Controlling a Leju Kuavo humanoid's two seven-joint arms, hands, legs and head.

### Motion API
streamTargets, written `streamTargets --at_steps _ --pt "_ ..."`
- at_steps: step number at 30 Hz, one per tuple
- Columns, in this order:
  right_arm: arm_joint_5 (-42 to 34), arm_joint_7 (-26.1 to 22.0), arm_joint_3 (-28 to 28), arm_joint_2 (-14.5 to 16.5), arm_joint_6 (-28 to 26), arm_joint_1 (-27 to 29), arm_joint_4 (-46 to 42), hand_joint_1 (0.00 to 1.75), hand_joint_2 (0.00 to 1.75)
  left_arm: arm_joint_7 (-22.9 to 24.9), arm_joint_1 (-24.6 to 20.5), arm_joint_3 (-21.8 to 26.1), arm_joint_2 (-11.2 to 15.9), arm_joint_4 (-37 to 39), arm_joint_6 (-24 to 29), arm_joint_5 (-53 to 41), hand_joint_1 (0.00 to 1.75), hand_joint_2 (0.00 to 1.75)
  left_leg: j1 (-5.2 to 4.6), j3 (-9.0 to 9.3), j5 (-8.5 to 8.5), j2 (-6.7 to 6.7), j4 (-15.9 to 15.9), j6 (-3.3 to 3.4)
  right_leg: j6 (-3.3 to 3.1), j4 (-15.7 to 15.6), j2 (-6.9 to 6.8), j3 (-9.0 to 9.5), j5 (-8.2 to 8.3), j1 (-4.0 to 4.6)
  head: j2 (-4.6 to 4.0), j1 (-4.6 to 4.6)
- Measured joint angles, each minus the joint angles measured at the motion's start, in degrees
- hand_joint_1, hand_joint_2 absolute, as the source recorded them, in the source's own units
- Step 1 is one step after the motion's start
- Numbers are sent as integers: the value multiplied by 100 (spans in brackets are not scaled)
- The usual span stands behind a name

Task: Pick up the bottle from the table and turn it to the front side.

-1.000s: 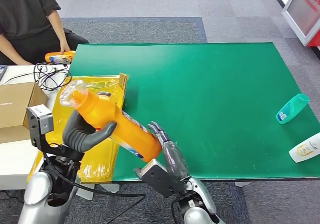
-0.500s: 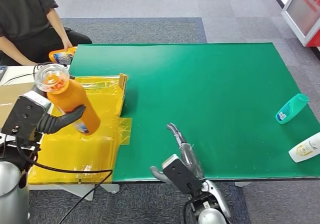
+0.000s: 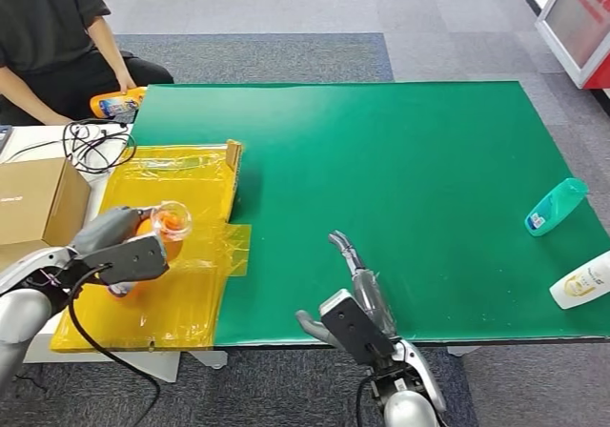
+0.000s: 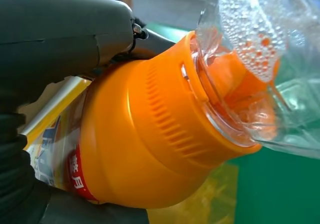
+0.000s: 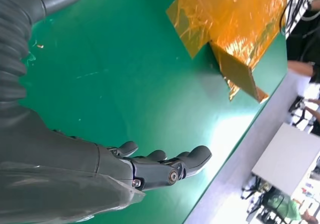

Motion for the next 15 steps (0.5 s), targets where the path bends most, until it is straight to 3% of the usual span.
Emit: streamTargets --at_steps 6,15 --pt "1 -33 36 39 86 -169 243 0 175 -433 -129 -694 426 357 175 -416 172 175 0 14 -1 1 -1 -2 -2 0 2 12 1 -4 0 0" --pt "1 -33 153 42 80 -254 493 0 175 -835 -541 -1627 508 1254 583 -1201 169 175 1 17 21 -2 -1 -21 -21 2 -2 9 22 1 0 -1"
